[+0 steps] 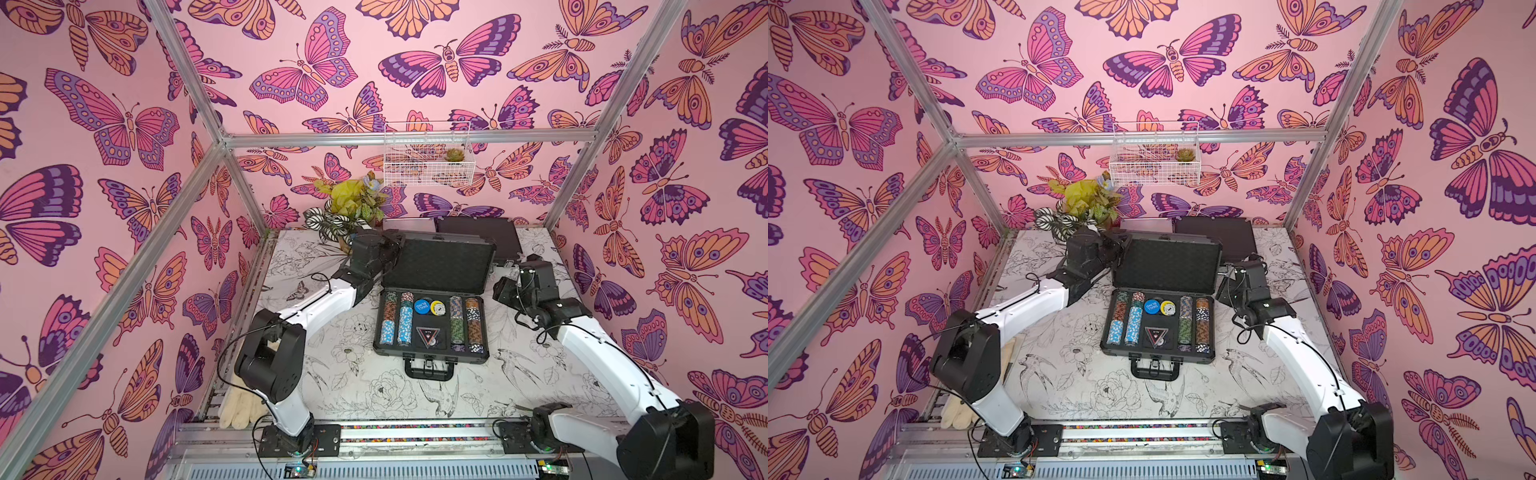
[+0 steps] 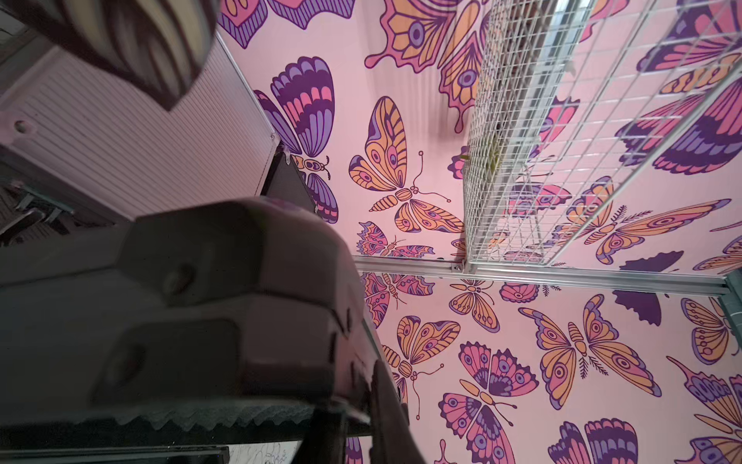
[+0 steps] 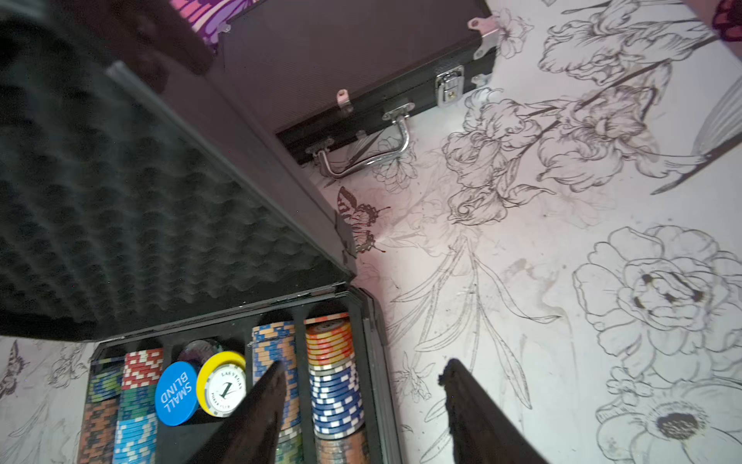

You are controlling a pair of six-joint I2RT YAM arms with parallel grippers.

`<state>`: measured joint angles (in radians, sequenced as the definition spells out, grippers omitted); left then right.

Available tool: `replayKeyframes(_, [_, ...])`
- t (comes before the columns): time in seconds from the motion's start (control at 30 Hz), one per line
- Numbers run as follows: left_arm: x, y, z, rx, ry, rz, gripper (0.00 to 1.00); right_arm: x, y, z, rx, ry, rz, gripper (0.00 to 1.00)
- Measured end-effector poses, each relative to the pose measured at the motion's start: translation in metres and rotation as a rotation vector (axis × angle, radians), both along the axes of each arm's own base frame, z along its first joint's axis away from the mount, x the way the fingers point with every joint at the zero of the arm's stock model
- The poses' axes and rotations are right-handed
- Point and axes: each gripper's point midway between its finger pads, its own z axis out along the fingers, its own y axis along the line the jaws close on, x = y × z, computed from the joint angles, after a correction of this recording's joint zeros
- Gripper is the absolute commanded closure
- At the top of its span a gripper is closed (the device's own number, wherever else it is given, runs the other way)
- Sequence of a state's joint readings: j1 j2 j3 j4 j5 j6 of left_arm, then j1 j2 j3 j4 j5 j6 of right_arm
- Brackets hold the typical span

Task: Close the poker set cases
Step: Close the lid of the poker set case.

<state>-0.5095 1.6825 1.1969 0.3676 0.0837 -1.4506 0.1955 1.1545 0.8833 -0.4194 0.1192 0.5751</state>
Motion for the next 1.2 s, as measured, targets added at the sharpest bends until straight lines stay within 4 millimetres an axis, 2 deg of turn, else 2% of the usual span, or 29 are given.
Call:
replayKeyframes(0.17, [-0.021,0.003,0.002,-0.008,-0.011,0.003,0.92,-0.002,-0.021,-0.005,-0.025,0.020,-0.066,0.35])
replayKeyframes(0.33, [-0.042,0.006,0.002,-0.022,-0.023,0.008,0.92,-0.001,-0.027,-0.006,-0.051,0.021,-0.091,0.35])
replayKeyframes(0.53, [-0.065,0.009,-0.001,-0.040,-0.026,0.008,0.91,0.003,-0.032,-0.016,-0.073,0.054,-0.112,0.35])
replayKeyframes(0.87, [-0.098,0.015,-0.009,-0.057,-0.031,-0.008,0.88,0.011,-0.013,-0.013,0.006,0.056,-0.040,0.36])
replayKeyframes(1.0, [-0.107,0.017,-0.012,-0.035,-0.027,-0.015,0.83,0.010,-0.006,-0.015,0.037,0.065,-0.010,0.37])
replayKeyframes(1.2, [-0.123,0.023,-0.022,0.039,0.006,-0.028,0.67,0.000,-0.002,-0.024,0.061,0.081,0.008,0.37])
